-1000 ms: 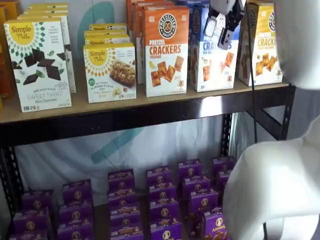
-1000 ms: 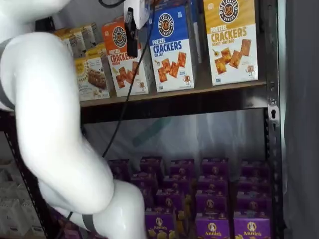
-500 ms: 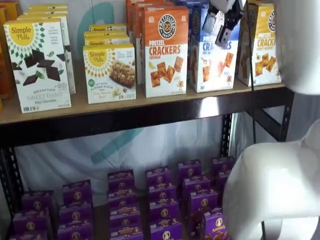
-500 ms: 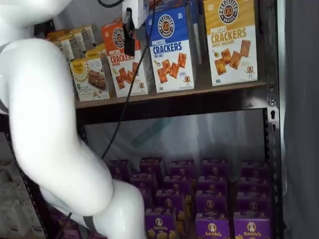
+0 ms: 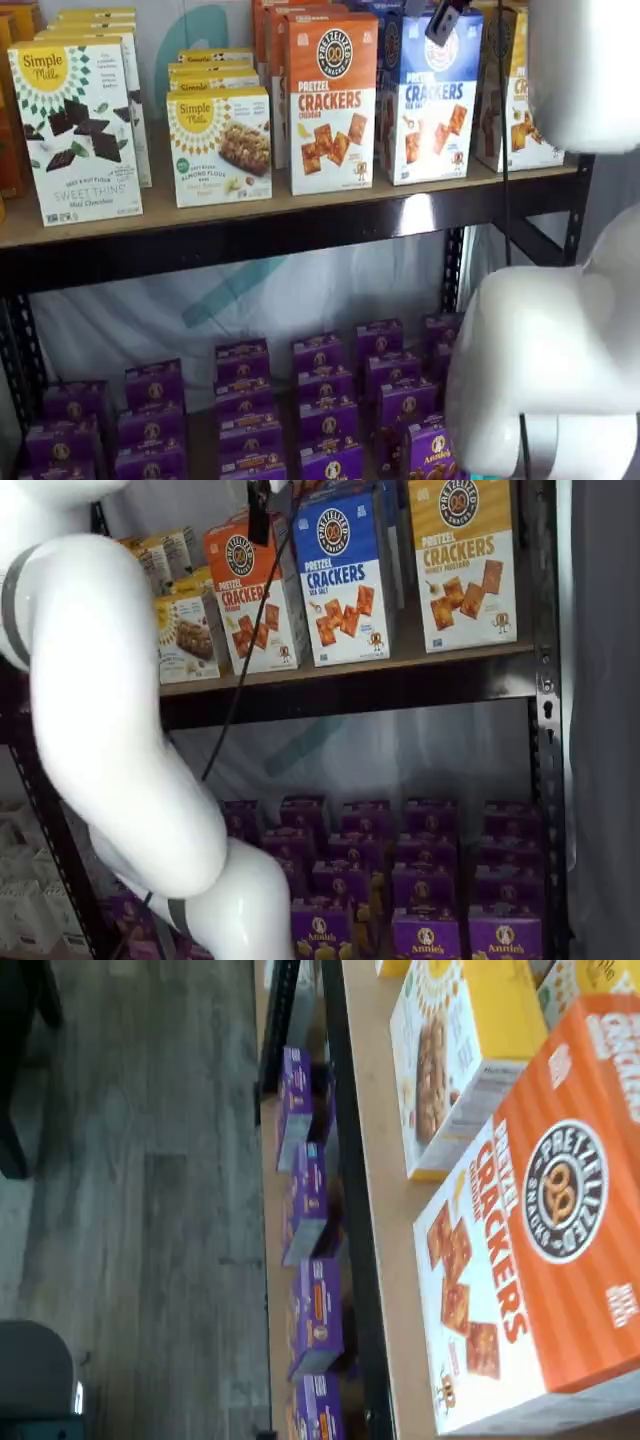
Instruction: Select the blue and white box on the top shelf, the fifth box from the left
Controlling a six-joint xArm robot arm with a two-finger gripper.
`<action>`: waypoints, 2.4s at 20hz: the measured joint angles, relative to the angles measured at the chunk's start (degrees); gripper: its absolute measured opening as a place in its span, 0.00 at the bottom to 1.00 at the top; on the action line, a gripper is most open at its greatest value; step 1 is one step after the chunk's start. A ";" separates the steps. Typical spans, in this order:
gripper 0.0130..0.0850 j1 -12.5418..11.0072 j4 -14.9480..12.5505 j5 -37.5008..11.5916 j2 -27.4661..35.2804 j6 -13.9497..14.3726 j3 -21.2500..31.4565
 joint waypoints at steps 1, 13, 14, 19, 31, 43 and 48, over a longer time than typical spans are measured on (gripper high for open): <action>1.00 -0.48 0.78 0.28 0.67 0.10 -0.95; 1.00 -1.09 2.81 -11.72 3.54 -0.96 -2.03; 1.00 -0.94 2.44 -12.26 4.03 -1.17 -2.27; 1.00 0.28 0.12 -15.00 5.90 -2.07 -2.59; 1.00 2.49 -4.40 -17.74 8.50 -3.33 -2.14; 1.00 3.71 -8.23 -13.46 11.03 -3.13 -5.19; 1.00 4.95 -11.00 -11.30 12.13 -2.61 -6.97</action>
